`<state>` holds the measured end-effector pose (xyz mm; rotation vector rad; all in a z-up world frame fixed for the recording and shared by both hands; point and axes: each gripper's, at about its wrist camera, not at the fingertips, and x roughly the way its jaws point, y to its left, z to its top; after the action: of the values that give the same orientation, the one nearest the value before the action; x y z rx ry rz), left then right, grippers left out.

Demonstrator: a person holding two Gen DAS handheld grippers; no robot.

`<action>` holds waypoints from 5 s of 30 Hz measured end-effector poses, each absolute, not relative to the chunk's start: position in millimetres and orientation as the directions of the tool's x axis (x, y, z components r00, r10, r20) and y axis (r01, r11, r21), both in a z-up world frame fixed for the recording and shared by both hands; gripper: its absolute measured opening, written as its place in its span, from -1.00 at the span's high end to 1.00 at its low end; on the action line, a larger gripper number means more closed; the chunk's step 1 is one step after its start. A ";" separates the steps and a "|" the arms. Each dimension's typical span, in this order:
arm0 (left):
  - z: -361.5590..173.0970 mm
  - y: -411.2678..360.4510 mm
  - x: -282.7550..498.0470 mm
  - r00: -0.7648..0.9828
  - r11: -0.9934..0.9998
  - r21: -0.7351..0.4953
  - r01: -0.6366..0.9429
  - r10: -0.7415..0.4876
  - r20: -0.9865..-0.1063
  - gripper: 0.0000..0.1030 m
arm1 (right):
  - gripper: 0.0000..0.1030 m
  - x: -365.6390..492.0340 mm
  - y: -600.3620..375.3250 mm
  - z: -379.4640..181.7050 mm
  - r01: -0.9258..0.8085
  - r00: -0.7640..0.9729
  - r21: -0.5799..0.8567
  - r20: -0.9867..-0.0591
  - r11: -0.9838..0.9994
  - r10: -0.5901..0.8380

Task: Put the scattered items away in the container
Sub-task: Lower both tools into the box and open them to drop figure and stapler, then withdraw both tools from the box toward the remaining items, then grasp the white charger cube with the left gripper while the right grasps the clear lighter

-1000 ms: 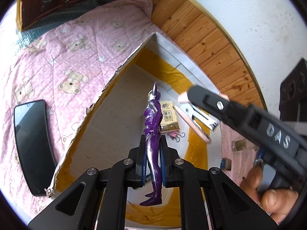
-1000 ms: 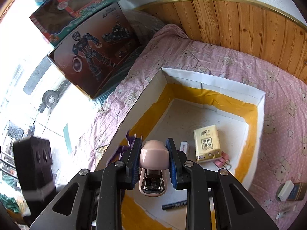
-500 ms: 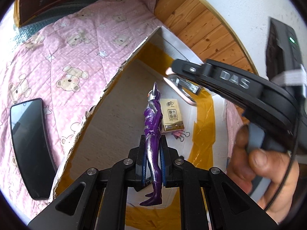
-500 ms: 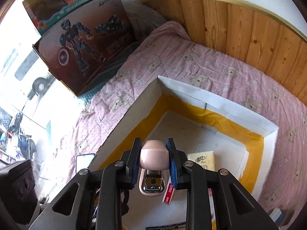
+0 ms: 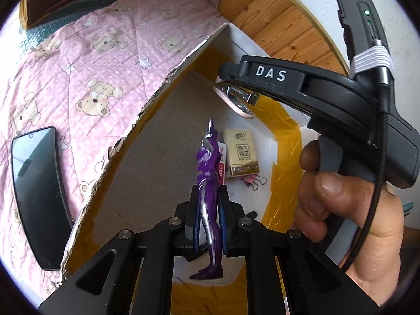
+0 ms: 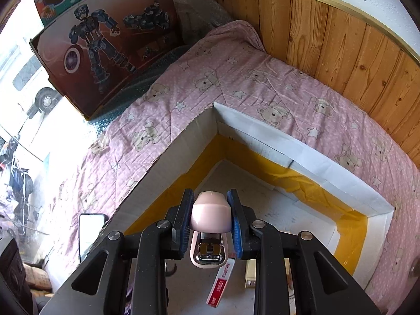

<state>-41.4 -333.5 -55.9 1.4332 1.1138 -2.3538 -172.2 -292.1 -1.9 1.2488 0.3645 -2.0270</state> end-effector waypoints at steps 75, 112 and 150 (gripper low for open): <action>19.9 -138.8 -20.2 -0.593 -0.863 -0.332 0.382 0.047 -0.804 0.38 | 0.31 -16.9 39.3 74.2 0.727 -0.320 0.362 -0.574 -0.583 -0.754; -96.1 0.2 -155.3 -0.439 -0.960 -0.278 -0.043 0.268 -0.858 0.11 | -0.23 -92.2 136.8 -74.3 0.614 -0.499 -0.068 -0.805 -0.787 -0.320; -104.2 -14.0 -169.5 -0.475 -0.963 -0.262 0.054 0.206 -0.855 0.38 | 0.60 -125.0 149.8 -78.7 0.567 -0.308 0.206 -0.845 -0.798 -0.437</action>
<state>-169.5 -14.0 -104.2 1.6503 0.4126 -2.7473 -125.0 149.8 -78.7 1.3179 0.1723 -2.1274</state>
